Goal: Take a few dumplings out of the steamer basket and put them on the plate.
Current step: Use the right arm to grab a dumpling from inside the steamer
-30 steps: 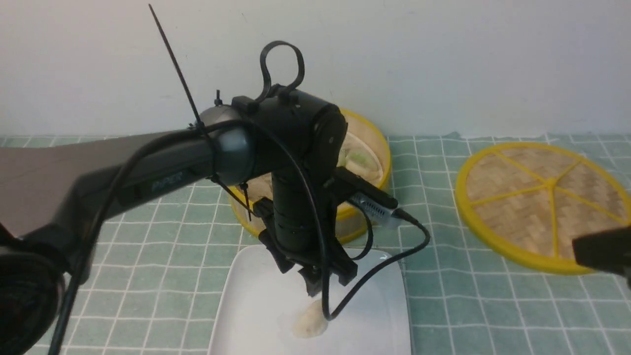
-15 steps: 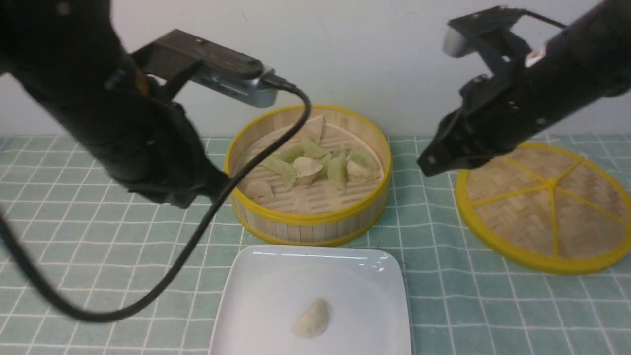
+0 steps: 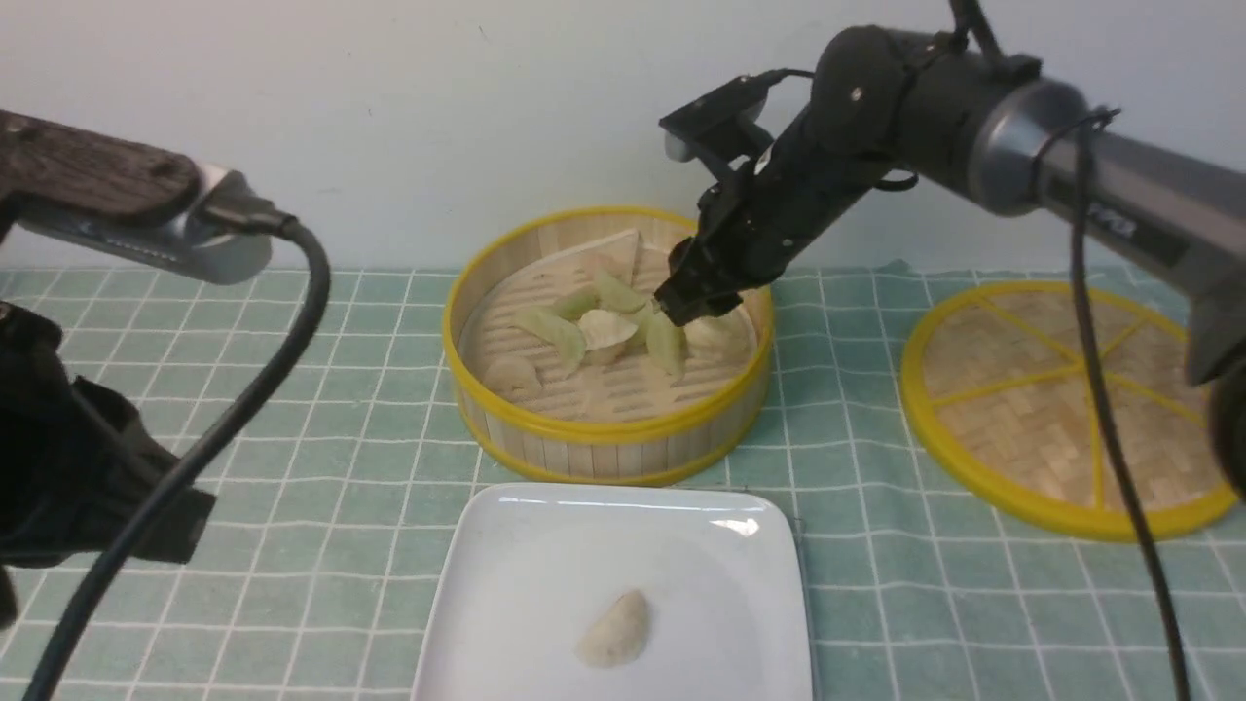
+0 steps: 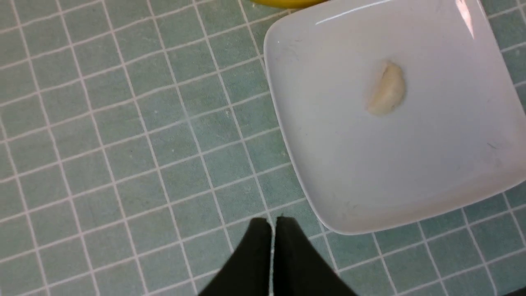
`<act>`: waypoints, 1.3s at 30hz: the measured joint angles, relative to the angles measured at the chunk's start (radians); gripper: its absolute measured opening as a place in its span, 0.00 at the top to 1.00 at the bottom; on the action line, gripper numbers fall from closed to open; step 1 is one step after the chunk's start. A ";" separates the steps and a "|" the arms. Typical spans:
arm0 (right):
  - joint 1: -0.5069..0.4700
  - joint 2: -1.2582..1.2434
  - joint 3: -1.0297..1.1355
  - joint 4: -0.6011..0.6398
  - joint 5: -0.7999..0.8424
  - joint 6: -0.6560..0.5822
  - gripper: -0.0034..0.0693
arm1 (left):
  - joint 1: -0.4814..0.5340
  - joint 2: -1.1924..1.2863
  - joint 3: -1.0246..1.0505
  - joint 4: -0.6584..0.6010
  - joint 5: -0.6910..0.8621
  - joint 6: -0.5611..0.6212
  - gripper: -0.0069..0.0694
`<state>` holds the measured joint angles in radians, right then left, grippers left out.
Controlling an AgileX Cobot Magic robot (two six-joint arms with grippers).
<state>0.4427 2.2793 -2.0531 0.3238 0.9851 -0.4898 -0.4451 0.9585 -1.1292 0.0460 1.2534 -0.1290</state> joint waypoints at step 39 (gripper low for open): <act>0.020 -0.319 0.016 0.122 0.260 0.089 0.61 | 0.001 -0.127 0.000 0.179 0.007 -0.110 0.92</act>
<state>0.4623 1.9601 -2.0367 0.4459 1.2455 -0.4012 -0.4439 0.8312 -1.1292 0.2252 1.2601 -0.2386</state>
